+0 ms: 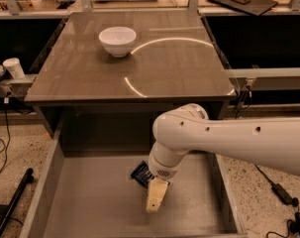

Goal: Pick rxbar blueberry from top drawer and place on counter

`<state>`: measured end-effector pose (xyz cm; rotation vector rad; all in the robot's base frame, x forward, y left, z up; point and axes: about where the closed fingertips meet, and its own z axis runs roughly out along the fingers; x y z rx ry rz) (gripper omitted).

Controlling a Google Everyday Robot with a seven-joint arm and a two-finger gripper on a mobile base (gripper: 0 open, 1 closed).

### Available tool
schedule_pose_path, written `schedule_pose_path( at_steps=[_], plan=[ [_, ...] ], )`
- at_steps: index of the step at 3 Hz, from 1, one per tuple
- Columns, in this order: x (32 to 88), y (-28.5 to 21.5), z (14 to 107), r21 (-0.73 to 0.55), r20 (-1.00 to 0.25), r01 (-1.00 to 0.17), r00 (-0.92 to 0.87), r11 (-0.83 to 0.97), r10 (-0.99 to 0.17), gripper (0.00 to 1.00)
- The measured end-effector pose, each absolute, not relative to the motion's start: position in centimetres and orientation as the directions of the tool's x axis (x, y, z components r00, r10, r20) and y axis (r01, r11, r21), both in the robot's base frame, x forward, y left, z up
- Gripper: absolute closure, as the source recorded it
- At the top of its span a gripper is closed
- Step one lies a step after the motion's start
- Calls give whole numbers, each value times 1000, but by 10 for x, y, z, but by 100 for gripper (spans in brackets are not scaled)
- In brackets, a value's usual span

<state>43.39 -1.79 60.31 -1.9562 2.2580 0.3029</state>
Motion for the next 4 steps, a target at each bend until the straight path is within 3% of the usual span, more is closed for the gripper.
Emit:
schedule_pose_path(
  at_steps=[4],
  plan=[
    [451,-23,575,-54,-194,-972,-215,230,-957,4]
  ],
)
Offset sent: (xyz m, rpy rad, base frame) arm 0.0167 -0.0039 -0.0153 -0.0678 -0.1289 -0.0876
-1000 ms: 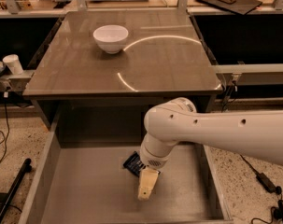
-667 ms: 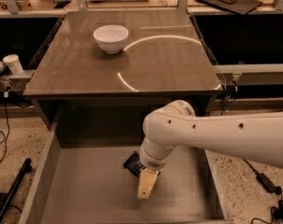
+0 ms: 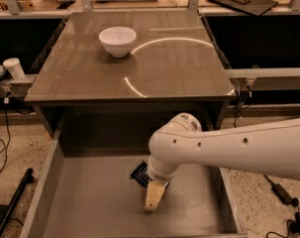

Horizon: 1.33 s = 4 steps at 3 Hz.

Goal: Pick rxbar blueberry from top drawer and place on counter

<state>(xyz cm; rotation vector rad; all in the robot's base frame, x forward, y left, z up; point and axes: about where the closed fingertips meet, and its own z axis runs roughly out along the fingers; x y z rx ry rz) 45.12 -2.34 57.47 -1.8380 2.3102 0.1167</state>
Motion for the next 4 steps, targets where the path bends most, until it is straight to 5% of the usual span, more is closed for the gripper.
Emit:
schedule_pose_path(
  at_steps=[2,4],
  plan=[
    [451,-23,575,-55,-194,-972,-215,230,-957,58],
    [451,-22,598,-55,-194,-972,-215,230,-957,100]
  ],
)
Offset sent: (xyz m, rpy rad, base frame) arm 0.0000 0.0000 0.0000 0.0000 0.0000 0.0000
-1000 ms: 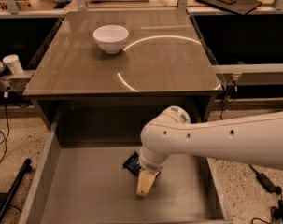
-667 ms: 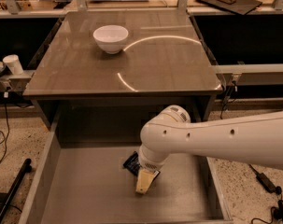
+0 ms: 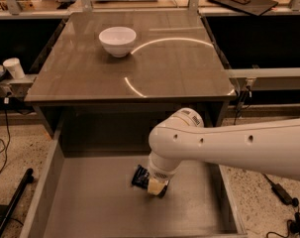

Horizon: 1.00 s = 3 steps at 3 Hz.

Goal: Pick rxbar blueberry from top drawer and place on counter

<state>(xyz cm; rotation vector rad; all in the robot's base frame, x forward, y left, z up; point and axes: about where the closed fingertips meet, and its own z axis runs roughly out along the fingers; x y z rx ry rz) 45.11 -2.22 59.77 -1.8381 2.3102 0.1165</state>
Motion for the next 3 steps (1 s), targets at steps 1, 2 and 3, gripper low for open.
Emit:
schedule_pose_path(
  at_steps=[1,2,3],
  plan=[
    [461,-25,597,-70,-203,-968,-222,240,-954,100],
    [461,-27,608,-75,-202,-967,-224,243,-953,100],
    [463,-30,625,-93,-197,-966,-220,241,-955,100]
  ],
)
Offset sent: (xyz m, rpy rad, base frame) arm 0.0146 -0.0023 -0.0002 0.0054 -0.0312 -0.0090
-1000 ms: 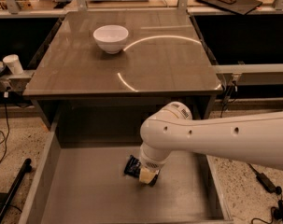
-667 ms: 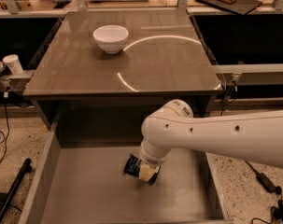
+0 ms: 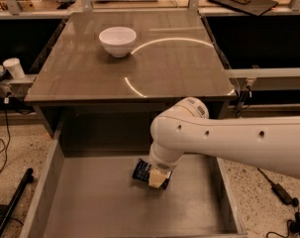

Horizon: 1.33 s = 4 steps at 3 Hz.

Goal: Pick rxbar blueberry from top drawer and place on counter

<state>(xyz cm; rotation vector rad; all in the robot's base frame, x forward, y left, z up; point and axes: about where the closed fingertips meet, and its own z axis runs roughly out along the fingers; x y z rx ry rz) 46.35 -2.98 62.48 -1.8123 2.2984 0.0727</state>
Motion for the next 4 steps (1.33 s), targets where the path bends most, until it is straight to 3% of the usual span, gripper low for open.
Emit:
schedule_pose_path(
  at_steps=[4],
  plan=[
    [475,-44,679,-171,-142,-959,-205,228,-968,100]
  ],
)
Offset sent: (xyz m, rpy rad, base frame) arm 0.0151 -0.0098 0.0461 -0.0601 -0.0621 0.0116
